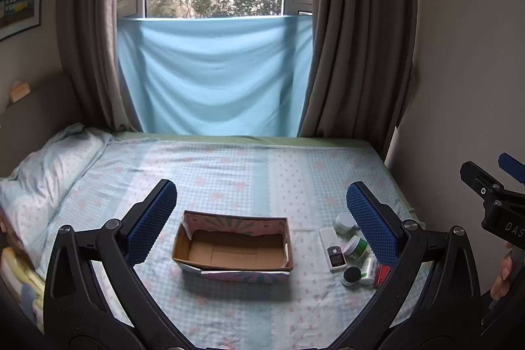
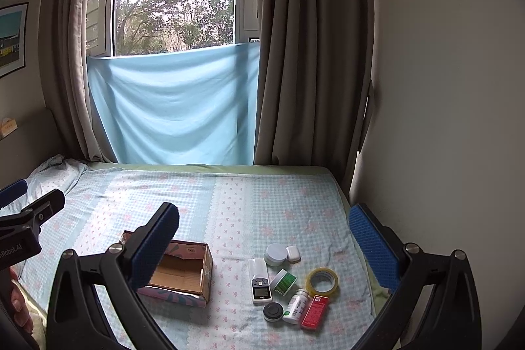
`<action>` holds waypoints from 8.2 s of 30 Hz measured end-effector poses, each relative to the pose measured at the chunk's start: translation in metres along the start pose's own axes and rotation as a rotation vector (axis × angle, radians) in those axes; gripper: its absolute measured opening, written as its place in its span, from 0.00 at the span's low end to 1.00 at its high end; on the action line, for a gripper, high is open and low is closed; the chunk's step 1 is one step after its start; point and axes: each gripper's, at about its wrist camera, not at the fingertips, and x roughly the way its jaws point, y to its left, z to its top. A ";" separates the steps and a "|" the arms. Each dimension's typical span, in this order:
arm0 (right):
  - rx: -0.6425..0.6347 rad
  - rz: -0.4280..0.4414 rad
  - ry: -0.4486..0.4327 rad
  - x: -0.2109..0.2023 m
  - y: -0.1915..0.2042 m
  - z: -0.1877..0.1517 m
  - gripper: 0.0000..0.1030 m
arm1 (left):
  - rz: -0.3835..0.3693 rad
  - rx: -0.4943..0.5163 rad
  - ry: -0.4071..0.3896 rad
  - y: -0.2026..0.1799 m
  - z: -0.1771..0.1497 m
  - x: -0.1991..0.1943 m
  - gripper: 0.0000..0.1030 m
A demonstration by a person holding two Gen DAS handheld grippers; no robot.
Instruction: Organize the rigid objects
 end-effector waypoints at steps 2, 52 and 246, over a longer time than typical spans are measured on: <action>0.002 0.002 -0.002 -0.001 0.000 0.000 1.00 | 0.000 0.002 0.000 -0.001 0.001 0.000 1.00; 0.047 -0.036 -0.018 -0.008 0.009 -0.004 1.00 | -0.091 0.049 0.080 0.012 0.001 0.022 1.00; -0.071 0.190 0.896 0.446 0.264 -0.176 1.00 | -0.547 0.720 0.847 0.128 -0.139 0.474 1.00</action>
